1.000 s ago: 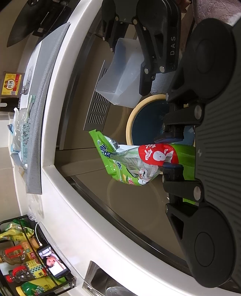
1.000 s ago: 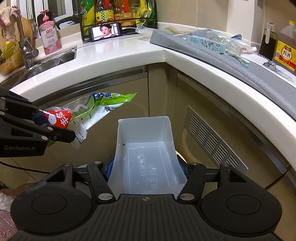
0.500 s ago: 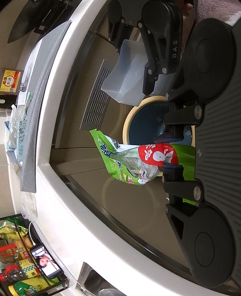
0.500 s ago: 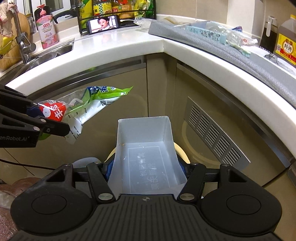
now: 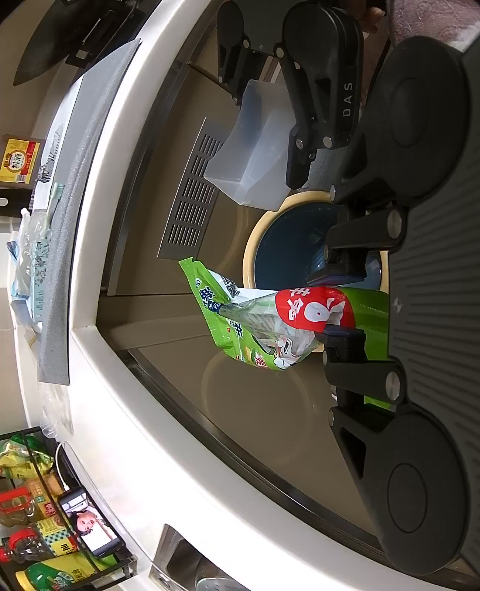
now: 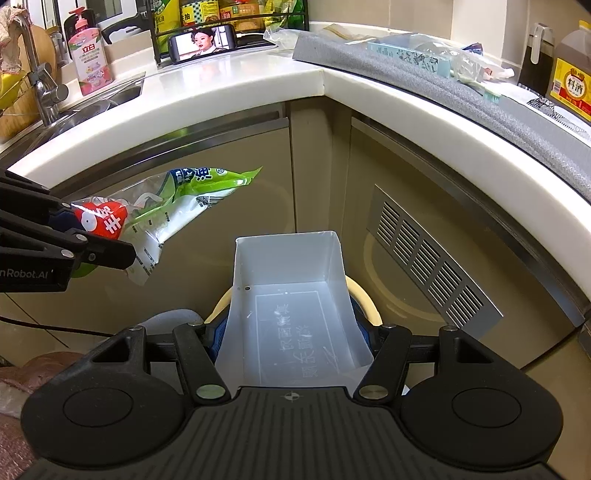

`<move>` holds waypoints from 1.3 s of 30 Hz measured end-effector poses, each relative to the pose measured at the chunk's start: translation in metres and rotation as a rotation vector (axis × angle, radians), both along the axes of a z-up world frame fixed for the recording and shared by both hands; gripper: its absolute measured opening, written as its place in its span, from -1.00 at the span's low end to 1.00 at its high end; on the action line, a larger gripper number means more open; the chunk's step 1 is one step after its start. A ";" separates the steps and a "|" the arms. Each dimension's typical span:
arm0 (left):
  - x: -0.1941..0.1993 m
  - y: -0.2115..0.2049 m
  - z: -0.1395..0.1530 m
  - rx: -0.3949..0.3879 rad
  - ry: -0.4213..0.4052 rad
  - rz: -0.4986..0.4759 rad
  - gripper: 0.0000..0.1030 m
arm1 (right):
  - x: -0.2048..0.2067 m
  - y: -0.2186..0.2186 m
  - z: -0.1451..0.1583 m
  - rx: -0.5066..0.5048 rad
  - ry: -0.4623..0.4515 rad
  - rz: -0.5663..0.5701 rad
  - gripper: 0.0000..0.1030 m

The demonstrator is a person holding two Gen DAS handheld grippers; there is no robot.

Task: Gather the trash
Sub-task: 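Hold the snack bag and plastic box above the trash bin with both tools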

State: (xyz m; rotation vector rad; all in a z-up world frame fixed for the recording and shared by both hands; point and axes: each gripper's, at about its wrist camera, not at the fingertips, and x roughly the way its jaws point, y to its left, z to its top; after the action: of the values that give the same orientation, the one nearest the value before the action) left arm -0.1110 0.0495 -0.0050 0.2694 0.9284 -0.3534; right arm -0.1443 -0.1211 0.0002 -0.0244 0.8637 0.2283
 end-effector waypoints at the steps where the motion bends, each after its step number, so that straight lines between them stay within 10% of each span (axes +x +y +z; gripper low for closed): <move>1: 0.000 0.000 0.000 0.000 0.000 0.001 -0.55 | 0.000 0.000 0.000 0.001 0.002 -0.001 0.26; 39: 0.002 -0.001 -0.002 0.005 0.006 0.004 -0.54 | 0.005 -0.001 -0.010 -0.013 0.038 0.001 0.27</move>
State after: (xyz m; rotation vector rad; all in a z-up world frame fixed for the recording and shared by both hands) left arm -0.1092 0.0485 -0.0066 0.2717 0.9353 -0.3483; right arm -0.1396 -0.1222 -0.0097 -0.0328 0.9034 0.2245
